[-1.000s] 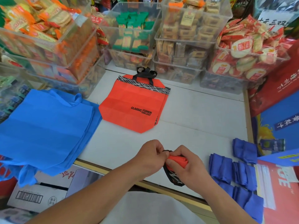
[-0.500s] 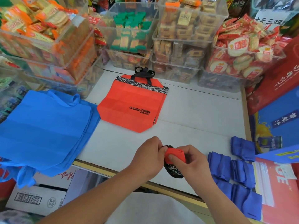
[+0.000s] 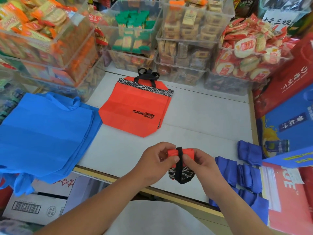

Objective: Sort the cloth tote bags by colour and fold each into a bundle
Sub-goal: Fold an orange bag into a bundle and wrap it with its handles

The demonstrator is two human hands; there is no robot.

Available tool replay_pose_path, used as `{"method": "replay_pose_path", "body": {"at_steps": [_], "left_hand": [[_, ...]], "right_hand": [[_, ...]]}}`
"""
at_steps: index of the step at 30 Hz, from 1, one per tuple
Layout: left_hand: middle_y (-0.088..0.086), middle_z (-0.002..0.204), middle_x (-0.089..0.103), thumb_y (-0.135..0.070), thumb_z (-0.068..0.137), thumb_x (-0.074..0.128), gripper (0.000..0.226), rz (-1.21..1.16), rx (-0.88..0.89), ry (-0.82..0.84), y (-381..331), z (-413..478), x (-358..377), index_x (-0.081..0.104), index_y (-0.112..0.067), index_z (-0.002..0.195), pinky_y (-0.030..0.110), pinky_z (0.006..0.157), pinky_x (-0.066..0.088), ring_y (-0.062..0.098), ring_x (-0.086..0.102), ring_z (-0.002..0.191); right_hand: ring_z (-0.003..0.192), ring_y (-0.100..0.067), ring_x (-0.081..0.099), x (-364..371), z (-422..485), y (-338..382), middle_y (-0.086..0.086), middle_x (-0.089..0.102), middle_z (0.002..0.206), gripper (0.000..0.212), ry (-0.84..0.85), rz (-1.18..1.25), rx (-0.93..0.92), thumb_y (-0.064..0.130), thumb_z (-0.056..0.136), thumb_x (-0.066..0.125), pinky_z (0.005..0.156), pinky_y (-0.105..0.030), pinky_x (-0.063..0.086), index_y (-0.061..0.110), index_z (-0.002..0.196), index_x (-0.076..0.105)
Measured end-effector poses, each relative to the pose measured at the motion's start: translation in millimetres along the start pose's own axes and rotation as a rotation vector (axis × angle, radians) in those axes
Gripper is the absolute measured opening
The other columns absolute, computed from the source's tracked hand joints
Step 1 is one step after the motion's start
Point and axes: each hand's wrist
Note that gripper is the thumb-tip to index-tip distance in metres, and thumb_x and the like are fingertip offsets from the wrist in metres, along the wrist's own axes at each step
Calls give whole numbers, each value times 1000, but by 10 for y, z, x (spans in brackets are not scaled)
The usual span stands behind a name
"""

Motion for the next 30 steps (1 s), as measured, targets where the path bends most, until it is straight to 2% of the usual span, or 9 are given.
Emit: {"method": "replay_pose_path", "body": {"at_steps": [4, 10, 13, 16, 19, 22, 25, 28, 30], "left_hand": [[-3, 89, 76, -11, 85, 79, 23, -42, -28, -21, 51, 1, 12, 72, -20, 106, 27, 80, 60, 12, 72, 84], [-7, 97, 74, -17, 88, 76, 23, 57, -67, 27, 236, 59, 103, 72, -24, 109, 25, 84, 58, 6, 69, 87], [-9, 109, 72, -25, 89, 76, 31, 126, -149, 28, 399, 138, 126, 68, -25, 119, 32, 93, 56, 7, 68, 96], [-9, 125, 61, -34, 95, 68, 40, 237, -307, -11, 594, 157, 70, 56, -25, 132, 31, 101, 49, 10, 62, 111], [-9, 127, 58, -35, 99, 61, 37, 285, -398, -26, 785, 91, -11, 54, -26, 135, 27, 101, 44, 11, 56, 118], [-9, 127, 57, -35, 100, 59, 39, 305, -449, -34, 938, -2, -84, 53, -24, 137, 23, 97, 41, 10, 54, 115], [-8, 127, 58, -35, 100, 58, 41, 312, -473, -54, 1017, -30, -165, 53, -23, 139, 25, 99, 44, 9, 54, 113], [-7, 130, 58, -35, 101, 57, 40, 313, -471, -55, 1058, -12, -223, 53, -23, 139, 25, 99, 45, 10, 54, 116], [-8, 129, 59, -35, 101, 57, 39, 298, -467, -52, 1083, 1, -258, 54, -23, 138, 23, 97, 44, 9, 55, 115]], "right_hand": [[101, -30, 73, 6, -34, -72, -13, 77, 102, 19, -33, 31, 16, 1, 93, 66, 97, -46, 55, 7, 111, 72], [97, -29, 73, 79, 13, -288, -11, 78, 98, 18, -35, 7, 65, 1, 96, 63, 88, -42, 58, 11, 107, 73], [95, -28, 73, 48, 158, -552, -7, 77, 96, 15, -109, -30, 138, 6, 94, 68, 86, -44, 58, 17, 102, 75], [88, -26, 72, -37, 378, -917, -10, 76, 97, 10, -286, -11, 253, 9, 91, 71, 78, -41, 59, 14, 100, 72], [89, -26, 68, -41, 591, -1193, -9, 72, 102, 14, -306, -42, 359, 13, 92, 69, 70, -35, 53, 10, 106, 67], [94, -21, 65, 58, 680, -1332, -5, 64, 111, 33, -323, -131, 397, 19, 97, 61, 80, -37, 54, 13, 130, 57], [105, -18, 59, 143, 671, -1318, -1, 52, 125, 42, -365, -424, 223, 34, 97, 54, 92, -39, 52, 25, 139, 53], [141, -16, 33, 198, 635, -1355, 6, 33, 152, 57, -221, -776, 79, 56, 96, 52, 111, -44, 41, 38, 149, 42], [153, -20, 12, 230, 607, -1487, 2, 15, 165, 67, -85, -953, 10, 58, 99, 47, 120, -46, 30, 36, 158, 23]]}}
Point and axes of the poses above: each hand's wrist, its own z-axis towards the middle knuckle, its own x-axis out of the palm, y = z × x
